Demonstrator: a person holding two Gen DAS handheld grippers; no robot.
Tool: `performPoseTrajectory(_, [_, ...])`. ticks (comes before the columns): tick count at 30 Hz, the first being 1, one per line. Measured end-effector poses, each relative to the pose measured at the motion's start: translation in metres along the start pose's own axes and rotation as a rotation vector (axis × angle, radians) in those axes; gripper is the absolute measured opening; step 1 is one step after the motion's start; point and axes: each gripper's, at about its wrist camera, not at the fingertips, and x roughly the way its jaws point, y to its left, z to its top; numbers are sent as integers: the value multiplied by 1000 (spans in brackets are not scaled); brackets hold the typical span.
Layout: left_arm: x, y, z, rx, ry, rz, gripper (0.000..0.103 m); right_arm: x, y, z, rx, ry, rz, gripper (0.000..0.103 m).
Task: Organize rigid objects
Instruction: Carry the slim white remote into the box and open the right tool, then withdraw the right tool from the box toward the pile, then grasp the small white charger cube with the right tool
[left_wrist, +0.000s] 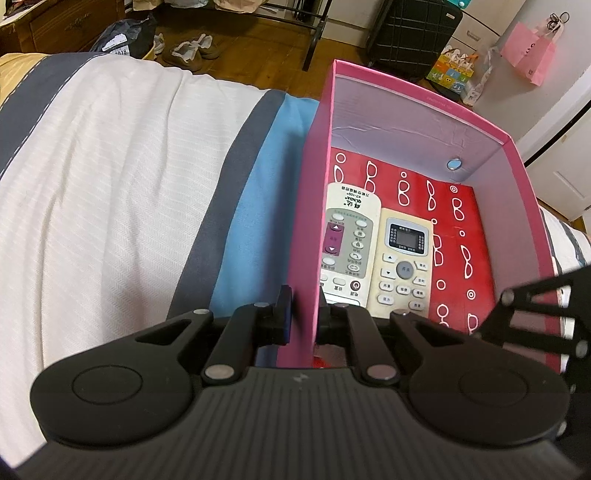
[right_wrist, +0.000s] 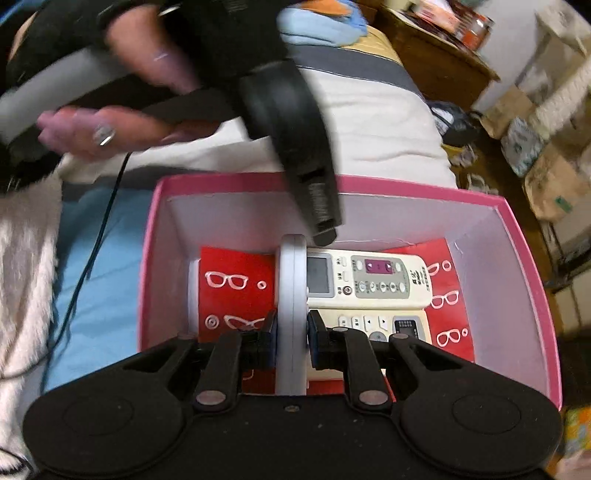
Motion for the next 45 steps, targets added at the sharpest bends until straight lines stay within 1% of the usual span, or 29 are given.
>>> performPoseTrajectory(3, [0,0,0,-1,2,0,9,-1,-5,-2,56,1,48,21])
performPoseTrajectory(5, [0,1,0,0,1,-3,9,-4,-20,-5,179,-18,102,23])
performPoseTrajectory(7, [0,0,0,5,-1,0,9,-16,-34,-14,333,-69,211,35])
performPoseTrajectory(8, [0,0,1,6,0,1,9,-23,-39,-19,389,-100,242,36])
performPoseTrajectory(11, [0,0,1,2,1,2,9,-52,-48,-42,533,-188,286,39])
performPoseTrajectory(14, [0,0,1,3,0,4,9,-85,-50,-70,636,-269,280,40])
performPoseTrajectory(16, [0,-1,0,4,-1,7,9,-106,-49,-89,697,-284,243,42])
performPoseTrajectory(18, [0,-1,1,1,1,8,9,-122,-45,-107,748,-246,183,42])
performPoseTrajectory(21, [0,-2,1,-2,4,14,9,-140,-42,-140,868,-158,137,42])
performPoseTrajectory(24, [-1,-3,1,4,2,24,8,-156,-41,-173,943,-133,103,43])
performPoseTrajectory(27, [-2,-7,0,15,-1,39,7,-164,-36,-202,936,-90,50,43])
performPoseTrajectory(30, [-7,-15,-2,54,-19,65,7,-168,-28,-221,871,-37,29,43])
performPoseTrajectory(32, [-7,-15,-2,52,-17,71,7,-164,-24,-230,835,-12,0,44])
performPoseTrajectory(35, [-8,-16,-2,61,-23,81,4,-150,-18,-240,756,42,-35,53])
performPoseTrajectory(36, [-8,-18,-4,88,-29,92,3,-142,-14,-241,696,78,-48,61])
performPoseTrajectory(37, [-8,-21,-5,114,-34,103,3,-132,-8,-241,604,113,-63,66])
performPoseTrajectory(38, [-8,-23,-6,129,-36,114,2,-123,-3,-241,531,126,-85,66])
performPoseTrajectory(39, [-8,-26,-6,142,-36,124,2,-114,0,-242,488,146,-97,66])
performPoseTrajectory(40, [-8,-27,-6,155,-36,130,2,-106,1,-244,473,176,-91,66])
performPoseTrajectory(41, [-8,-29,-6,170,-37,138,2,-100,2,-246,464,184,-80,66])
performPoseTrajectory(43, [-9,-32,-7,198,-38,151,2,-92,1,-250,459,177,-63,66])
performPoseTrajectory(45, [-9,-33,-6,204,-36,156,2,-84,0,-252,453,186,-77,66])
